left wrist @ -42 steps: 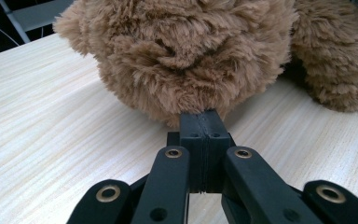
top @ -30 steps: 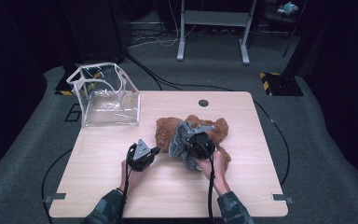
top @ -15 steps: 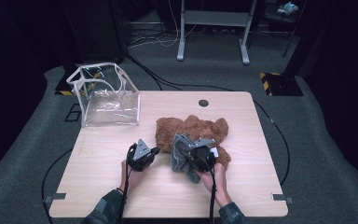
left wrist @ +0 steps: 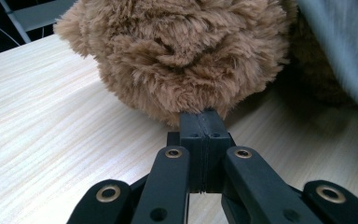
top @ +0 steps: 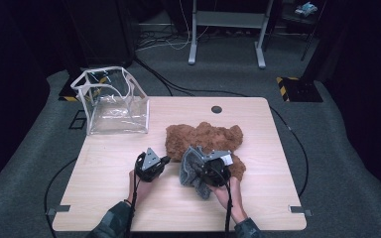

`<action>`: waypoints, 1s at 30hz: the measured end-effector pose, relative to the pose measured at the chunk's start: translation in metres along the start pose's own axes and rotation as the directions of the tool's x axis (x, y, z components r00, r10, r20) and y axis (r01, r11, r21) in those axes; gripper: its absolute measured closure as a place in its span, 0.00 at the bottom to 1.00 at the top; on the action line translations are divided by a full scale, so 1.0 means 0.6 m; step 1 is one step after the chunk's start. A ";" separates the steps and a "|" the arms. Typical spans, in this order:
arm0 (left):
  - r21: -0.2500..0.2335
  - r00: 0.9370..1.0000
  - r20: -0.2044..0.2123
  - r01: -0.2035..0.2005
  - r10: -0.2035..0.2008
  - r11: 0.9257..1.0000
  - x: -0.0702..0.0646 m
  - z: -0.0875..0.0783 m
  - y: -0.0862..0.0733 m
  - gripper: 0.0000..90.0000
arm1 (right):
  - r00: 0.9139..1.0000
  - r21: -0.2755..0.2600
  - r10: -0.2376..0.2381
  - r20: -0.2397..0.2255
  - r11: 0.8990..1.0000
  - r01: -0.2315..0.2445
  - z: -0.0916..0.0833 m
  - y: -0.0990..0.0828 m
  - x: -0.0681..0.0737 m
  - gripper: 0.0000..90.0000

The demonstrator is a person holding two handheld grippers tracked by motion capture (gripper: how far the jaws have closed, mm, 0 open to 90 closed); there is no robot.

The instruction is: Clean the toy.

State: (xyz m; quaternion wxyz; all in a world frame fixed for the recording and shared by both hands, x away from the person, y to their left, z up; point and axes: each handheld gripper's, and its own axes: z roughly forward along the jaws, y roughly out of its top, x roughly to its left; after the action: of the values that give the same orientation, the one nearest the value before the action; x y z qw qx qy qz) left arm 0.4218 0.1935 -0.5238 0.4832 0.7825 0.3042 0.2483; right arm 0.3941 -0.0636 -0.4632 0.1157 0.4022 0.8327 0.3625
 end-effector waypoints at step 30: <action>0.001 1.000 -0.002 -0.004 0.004 1.000 0.000 0.000 0.000 1.00 | 0.990 -0.135 0.005 0.141 0.991 0.015 -0.066 0.035 -0.029 0.89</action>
State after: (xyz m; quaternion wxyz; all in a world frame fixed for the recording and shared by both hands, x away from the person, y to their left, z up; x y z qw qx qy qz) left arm 0.4218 0.1932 -0.5239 0.4819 0.7831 0.3034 0.2500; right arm 0.3985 -0.0886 -0.4222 0.2025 0.4159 0.7968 0.3888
